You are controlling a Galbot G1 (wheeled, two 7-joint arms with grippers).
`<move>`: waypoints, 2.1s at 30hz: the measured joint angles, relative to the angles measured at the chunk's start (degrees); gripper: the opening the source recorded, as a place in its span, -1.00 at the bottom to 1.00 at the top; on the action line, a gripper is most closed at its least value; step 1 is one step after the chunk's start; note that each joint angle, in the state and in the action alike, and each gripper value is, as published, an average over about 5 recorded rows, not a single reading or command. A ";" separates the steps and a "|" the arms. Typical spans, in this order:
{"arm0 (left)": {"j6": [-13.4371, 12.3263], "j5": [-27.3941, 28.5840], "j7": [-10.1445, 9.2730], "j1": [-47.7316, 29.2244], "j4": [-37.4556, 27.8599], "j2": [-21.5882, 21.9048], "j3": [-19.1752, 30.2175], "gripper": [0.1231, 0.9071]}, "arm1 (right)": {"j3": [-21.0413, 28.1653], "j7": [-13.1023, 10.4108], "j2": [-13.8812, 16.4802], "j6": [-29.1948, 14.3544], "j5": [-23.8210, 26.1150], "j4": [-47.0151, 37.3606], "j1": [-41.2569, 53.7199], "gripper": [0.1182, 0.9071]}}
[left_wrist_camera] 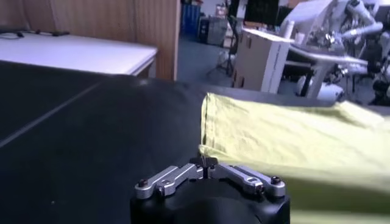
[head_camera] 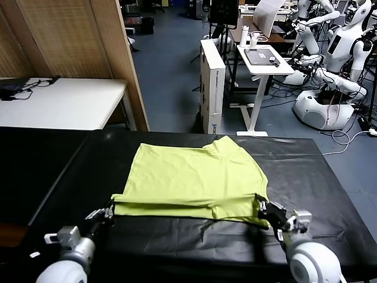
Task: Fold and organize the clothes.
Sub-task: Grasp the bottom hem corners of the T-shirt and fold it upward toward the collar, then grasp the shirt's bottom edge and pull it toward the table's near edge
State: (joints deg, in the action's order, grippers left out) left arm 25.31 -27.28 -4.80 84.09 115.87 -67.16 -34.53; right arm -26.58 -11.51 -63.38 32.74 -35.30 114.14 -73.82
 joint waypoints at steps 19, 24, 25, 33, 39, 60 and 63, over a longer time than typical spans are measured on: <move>0.36 -0.85 -0.18 -5.53 -4.68 3.20 2.53 -0.58 | -3.31 4.30 2.16 1.97 0.40 3.98 -4.32 0.26; 0.37 -0.19 -0.34 -4.38 -3.48 2.23 1.69 0.22 | -5.67 5.62 3.50 1.82 2.04 7.91 -9.42 0.91; 0.40 -0.05 -0.40 -4.07 -3.18 1.98 1.48 0.37 | -6.15 5.88 3.70 1.55 2.44 8.55 -10.64 0.94; 0.68 1.29 -0.53 0.51 1.50 -0.96 0.14 0.99 | -7.92 6.27 4.09 0.54 4.14 11.25 -17.30 1.00; 0.61 2.79 -0.30 3.31 3.43 -3.33 -0.07 1.00 | -8.22 6.48 4.15 0.38 4.24 11.23 -19.01 1.00; -0.48 3.52 0.23 5.72 2.60 -5.33 -0.10 -0.14 | -7.86 6.59 4.18 0.45 3.97 10.26 -19.24 -0.82; -0.73 3.79 0.39 5.77 2.35 -5.30 -0.08 -0.61 | -8.13 5.70 4.47 1.32 2.98 10.64 -19.33 -0.95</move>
State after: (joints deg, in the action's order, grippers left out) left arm 24.57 -23.49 -4.41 89.86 118.22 -72.47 -34.61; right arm -34.71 -5.81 -58.90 34.06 -32.32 124.78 -93.16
